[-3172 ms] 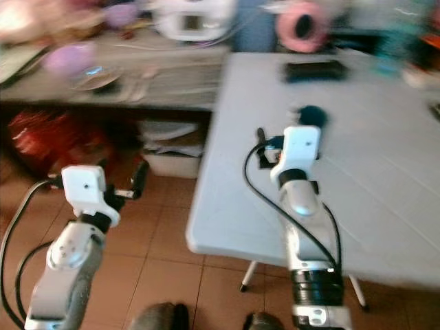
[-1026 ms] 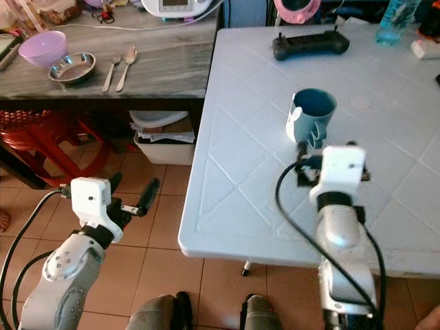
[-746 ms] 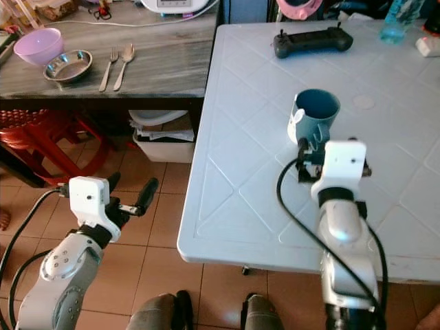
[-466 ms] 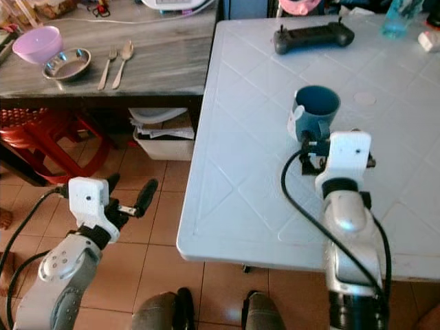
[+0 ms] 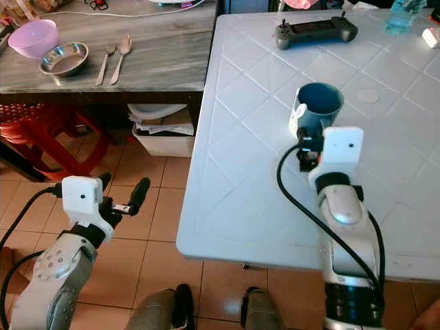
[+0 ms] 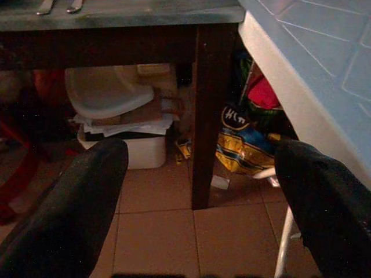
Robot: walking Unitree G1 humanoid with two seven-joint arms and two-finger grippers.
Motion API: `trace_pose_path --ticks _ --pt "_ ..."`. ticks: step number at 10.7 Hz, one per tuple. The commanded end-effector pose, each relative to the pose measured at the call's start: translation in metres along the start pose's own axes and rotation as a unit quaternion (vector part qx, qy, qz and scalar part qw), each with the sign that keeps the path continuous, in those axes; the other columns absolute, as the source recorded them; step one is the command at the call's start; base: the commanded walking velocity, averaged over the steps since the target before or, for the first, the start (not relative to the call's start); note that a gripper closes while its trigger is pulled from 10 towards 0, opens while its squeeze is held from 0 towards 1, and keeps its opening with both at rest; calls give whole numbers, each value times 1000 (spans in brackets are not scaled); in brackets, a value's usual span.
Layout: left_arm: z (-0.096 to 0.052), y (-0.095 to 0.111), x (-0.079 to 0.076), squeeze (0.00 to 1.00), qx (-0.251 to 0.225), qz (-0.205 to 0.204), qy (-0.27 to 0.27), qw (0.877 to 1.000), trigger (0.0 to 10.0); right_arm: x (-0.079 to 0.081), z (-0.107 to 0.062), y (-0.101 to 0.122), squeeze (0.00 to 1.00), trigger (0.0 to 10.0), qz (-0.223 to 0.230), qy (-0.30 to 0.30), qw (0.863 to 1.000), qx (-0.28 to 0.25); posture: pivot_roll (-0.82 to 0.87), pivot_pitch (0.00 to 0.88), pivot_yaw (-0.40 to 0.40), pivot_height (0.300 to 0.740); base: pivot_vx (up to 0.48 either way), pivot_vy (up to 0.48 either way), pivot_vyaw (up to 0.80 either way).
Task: Setting the table
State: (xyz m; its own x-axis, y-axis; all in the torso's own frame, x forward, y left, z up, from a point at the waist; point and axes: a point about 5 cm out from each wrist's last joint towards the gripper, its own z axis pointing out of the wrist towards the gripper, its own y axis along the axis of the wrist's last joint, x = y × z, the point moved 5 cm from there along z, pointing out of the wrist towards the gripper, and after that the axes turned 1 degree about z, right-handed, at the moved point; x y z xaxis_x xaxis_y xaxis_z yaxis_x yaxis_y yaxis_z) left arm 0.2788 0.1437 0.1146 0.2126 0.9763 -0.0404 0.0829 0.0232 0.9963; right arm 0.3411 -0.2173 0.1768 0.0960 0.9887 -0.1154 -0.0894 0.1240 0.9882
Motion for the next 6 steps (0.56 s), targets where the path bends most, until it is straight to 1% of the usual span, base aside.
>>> trace_pose_path --ticks 1,4,6 --pt "-3 2 5 0 0 8 12 1000 10000 4 1 -1 0 0 4 10 1000 4 50 212 109 740 0 0 0" --pt "-2 1 4 0 1 10 15 1000 10000 5 0 0 0 0 10 14 1000 3 40 214 107 740 0 0 0" --pt "-1 1 1 0 0 7 16 1000 10000 7 -1 -1 0 0 11 14 1000 5 36 215 98 740 0 0 0"
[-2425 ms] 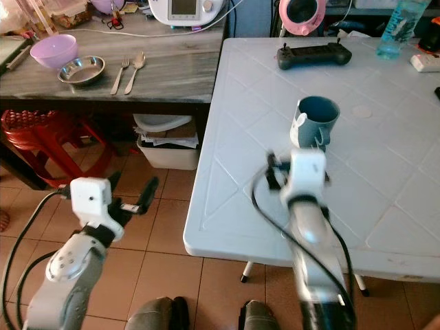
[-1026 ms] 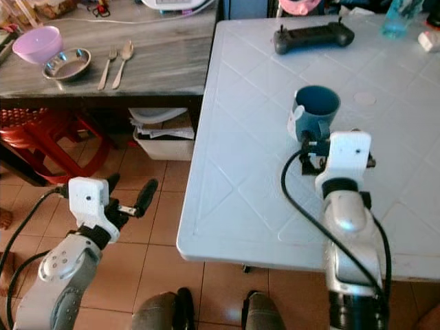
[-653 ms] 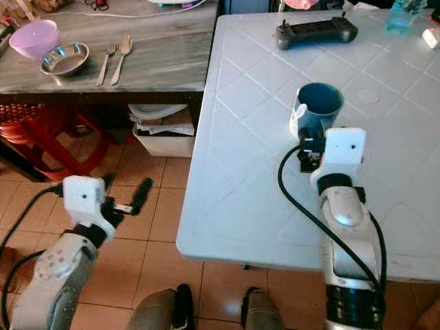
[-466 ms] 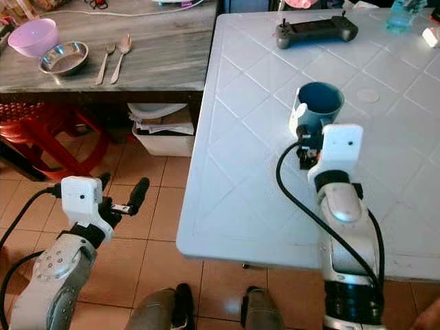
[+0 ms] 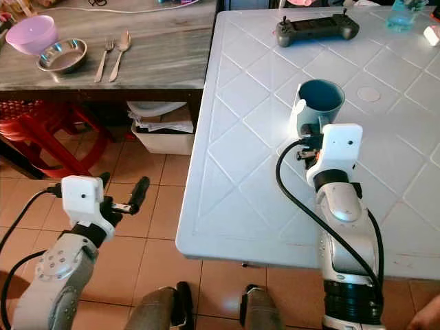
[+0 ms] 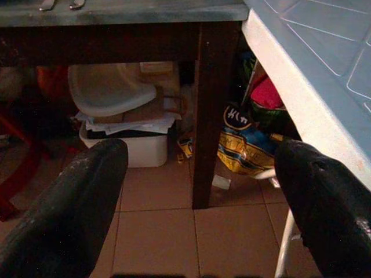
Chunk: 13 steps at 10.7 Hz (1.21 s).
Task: Setting the table
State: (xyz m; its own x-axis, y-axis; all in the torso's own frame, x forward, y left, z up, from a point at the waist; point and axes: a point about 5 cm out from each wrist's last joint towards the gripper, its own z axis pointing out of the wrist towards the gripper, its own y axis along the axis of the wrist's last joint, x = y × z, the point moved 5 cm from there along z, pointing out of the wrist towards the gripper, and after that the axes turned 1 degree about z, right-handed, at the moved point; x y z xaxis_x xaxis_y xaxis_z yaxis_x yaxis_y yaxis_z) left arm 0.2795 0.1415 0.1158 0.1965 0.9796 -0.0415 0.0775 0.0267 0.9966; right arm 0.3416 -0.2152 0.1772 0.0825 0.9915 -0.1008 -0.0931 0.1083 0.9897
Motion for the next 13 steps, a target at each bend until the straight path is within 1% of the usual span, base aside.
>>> trace_pose_path --ticks 1,2,4,5,6,7,9,11,13 --pt "-3 -2 4 0 4 9 12 1000 10000 6 -2 -4 0 0 2 9 1000 9 36 212 91 740 0 0 0" --pt "-3 -2 6 0 4 10 16 1000 10000 8 -2 -5 0 0 2 10 1000 11 36 211 88 740 0 0 0" --pt "0 -2 13 0 0 14 46 999 10000 21 -5 -5 0 0 14 22 1000 9 36 192 76 740 0 0 0" --pt "1 -4 15 0 2 17 54 998 10000 23 -5 -5 0 0 24 15 1000 6 36 184 75 740 0 0 0" --pt "4 -5 19 0 2 36 67 997 10000 27 -7 -9 0 10000 28 15 999 12 34 162 72 740 0 0 0" --pt "7 -4 21 0 -2 41 73 996 10000 29 -8 -10 0 10000 22 17 1000 11 29 148 70 740 0 480 0" --pt "16 -1 28 0 -14 44 95 994 10000 23 0 -8 0 10000 16 -9 1000 2 18 119 68 740 0 480 0" --pt "20 0 28 0 -21 49 95 994 10000 25 3 -3 0 10000 20 -1 1000 -8 10 111 69 740 0 480 0" --pt "22 4 27 0 -31 60 93 993 10000 20 5 -1 0 10000 8 -12 1000 -15 6 113 66 740 0 480 0"
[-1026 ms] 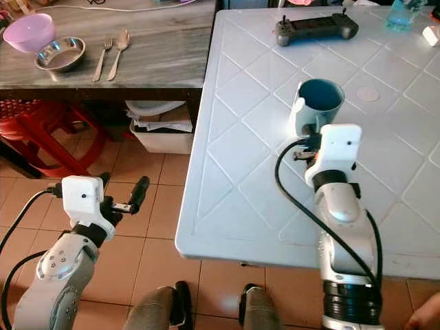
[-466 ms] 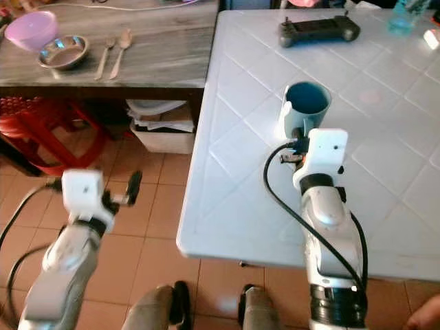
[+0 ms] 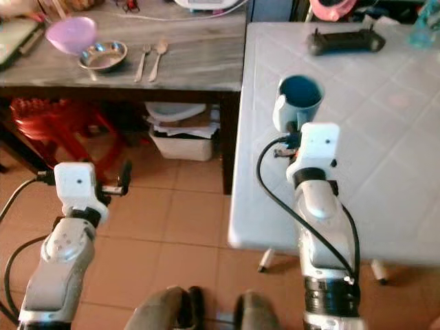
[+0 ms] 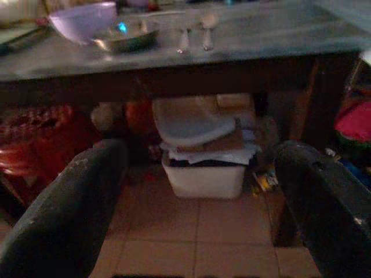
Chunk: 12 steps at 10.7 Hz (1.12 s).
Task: Setting the table
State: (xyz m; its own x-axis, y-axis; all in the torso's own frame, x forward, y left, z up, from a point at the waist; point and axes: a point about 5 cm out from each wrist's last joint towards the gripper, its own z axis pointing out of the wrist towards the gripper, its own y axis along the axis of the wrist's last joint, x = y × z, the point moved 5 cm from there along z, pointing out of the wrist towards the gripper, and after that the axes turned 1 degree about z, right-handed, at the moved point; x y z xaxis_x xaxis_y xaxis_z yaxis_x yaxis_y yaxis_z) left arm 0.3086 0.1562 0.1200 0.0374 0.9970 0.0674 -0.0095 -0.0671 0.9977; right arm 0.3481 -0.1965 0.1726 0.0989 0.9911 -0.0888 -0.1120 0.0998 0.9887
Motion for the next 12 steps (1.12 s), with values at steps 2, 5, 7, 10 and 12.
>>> trace_pose_path --ticks 2,5,7,10,12 --pt "-1 -1 4 0 -3 17 7 1000 10000 -4 3 0 0 10000 0 -28 1000 -1 3 110 66 740 0 474 0" --pt "-1 1 1 0 -14 25 -2 1000 10000 0 4 1 0 10000 -22 -24 999 -11 -3 116 73 740 236 355 0" --pt "0 5 -1 0 -25 28 -6 999 10000 5 3 0 0 10000 -8 -12 1000 -7 -3 120 75 740 454 0 0" --pt "0 8 -3 0 -30 27 -8 999 10000 9 3 4 0 10000 -5 0 1000 -17 3 123 74 740 480 0 0" --pt "-1 10 -5 0 -33 26 -11 999 10000 14 4 8 0 10000 -5 11 1000 -25 2 127 73 740 480 0 0"
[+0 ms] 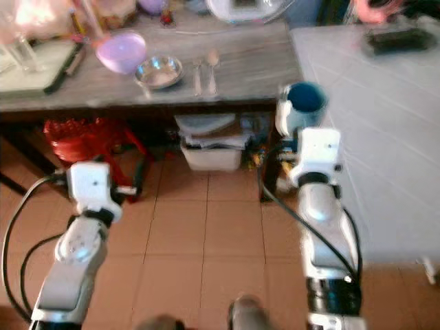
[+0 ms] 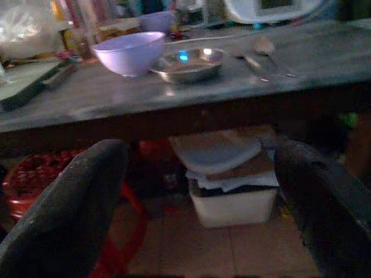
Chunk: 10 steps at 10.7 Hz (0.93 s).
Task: Setting the table
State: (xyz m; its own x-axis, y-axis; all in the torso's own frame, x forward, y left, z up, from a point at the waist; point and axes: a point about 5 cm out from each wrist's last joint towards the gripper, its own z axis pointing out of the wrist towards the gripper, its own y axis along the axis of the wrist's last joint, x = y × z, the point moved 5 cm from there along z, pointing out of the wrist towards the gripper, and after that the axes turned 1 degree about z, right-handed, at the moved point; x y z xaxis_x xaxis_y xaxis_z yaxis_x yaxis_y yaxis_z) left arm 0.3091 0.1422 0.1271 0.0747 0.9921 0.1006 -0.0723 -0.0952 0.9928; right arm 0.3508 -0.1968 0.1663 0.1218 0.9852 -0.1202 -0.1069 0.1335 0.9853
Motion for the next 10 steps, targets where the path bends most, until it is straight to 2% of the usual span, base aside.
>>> trace_pose_path --ticks 1,8,10 --pt "-2 2 7 0 -3 10 7 1000 10000 14 2 16 0 10000 10 22 999 -29 2 128 72 740 480 0 0" --pt "-2 2 7 0 -3 -4 13 1000 10000 25 5 24 0 10000 15 49 998 -46 6 131 69 740 478 0 0" --pt "-2 3 12 0 -5 0 26 1000 10000 25 7 30 0 10000 14 53 997 -58 11 131 68 740 0 0 0"
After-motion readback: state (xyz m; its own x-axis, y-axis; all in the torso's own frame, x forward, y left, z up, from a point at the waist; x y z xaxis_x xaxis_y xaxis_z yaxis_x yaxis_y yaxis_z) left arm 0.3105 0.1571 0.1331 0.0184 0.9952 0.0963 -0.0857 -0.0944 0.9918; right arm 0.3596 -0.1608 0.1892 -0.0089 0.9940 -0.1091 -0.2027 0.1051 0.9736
